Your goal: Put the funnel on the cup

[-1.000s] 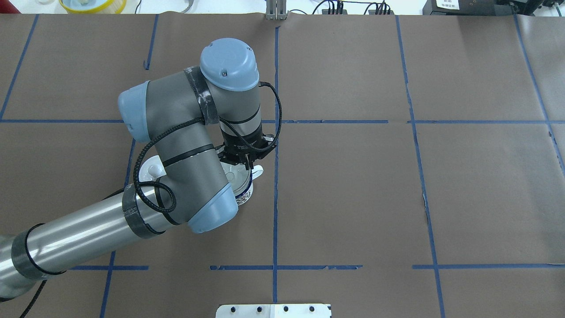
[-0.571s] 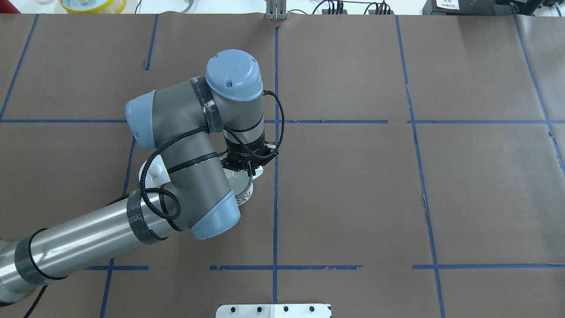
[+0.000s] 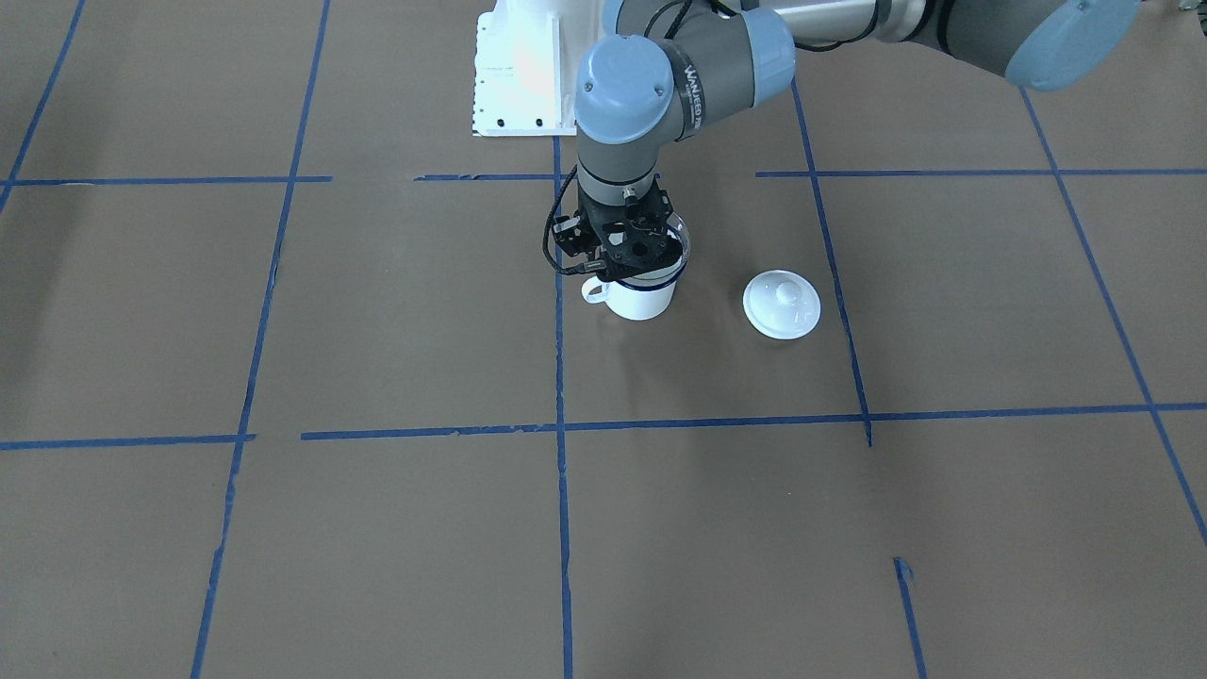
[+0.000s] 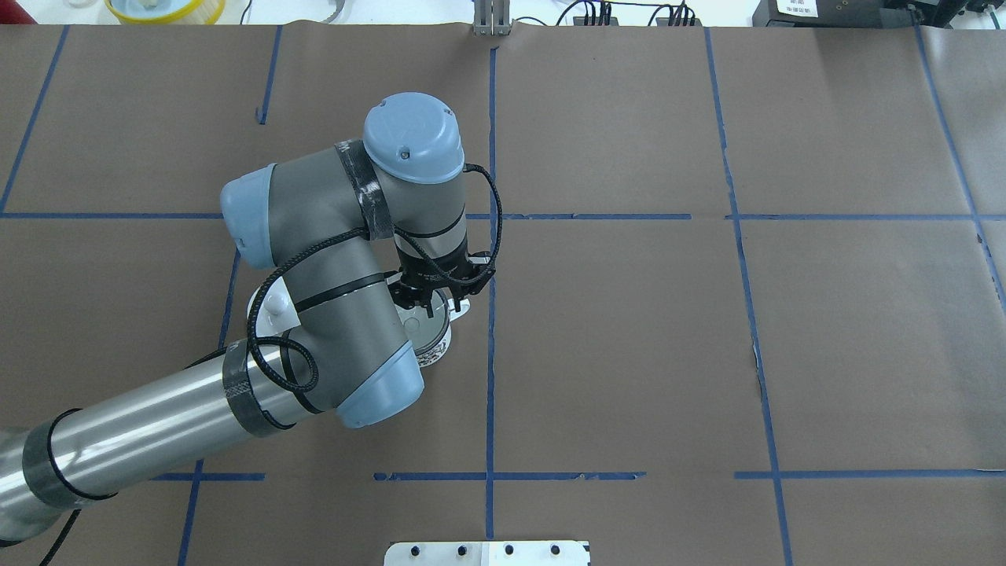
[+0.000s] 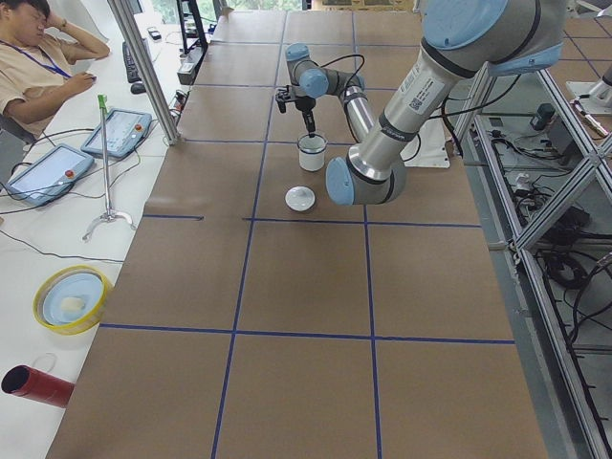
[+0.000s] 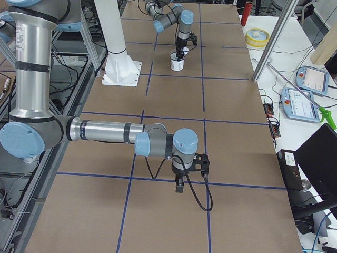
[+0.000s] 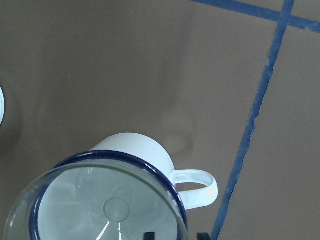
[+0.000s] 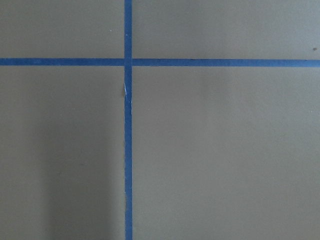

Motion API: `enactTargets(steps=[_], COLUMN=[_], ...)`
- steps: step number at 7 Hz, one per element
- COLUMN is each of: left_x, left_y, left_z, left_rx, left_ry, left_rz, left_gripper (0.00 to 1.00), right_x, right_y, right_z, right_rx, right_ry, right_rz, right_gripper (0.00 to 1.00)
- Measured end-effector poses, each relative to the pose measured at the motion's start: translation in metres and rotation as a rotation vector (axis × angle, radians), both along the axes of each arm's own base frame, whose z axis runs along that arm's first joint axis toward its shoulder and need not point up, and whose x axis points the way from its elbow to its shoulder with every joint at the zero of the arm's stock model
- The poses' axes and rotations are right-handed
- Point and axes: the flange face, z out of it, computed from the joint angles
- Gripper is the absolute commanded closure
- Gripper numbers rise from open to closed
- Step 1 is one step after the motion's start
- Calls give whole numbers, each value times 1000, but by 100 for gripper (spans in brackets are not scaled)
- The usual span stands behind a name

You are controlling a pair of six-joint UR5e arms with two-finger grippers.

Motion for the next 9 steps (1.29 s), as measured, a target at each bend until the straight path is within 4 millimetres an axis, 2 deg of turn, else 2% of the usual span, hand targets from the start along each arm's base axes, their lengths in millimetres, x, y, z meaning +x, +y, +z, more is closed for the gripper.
enactTargets(steps=[1,2,3,4,5,7,8,9], left_x=[-21,-64,-123,-182,-238,-370,-446,-513], left_y=[-1,-5,-13,-30,-49,-78,-85,-79], left_z=[-8,-7,12,51,102,230,301,371], left_rx=[29,98,203,309,389,491,491,473], left_ry=[30,70,91,77,47,-10,-38,-57], left_rz=[-9,-11,5,32,73,172,196,216], left_gripper=[0,0,0,0,0,0,0,0], right_x=[0,0,0,0,0,0,0,0], right_y=[0,0,0,0,0,0,0,0], right_z=[0,0,0,0,0,0,0,0], right_rx=[0,0,0,0,0,0,-1,-1], right_ry=[0,0,0,0,0,0,0,0], right_rz=[0,0,0,0,0,0,0,0], right_gripper=[0,0,0,0,0,0,0,0])
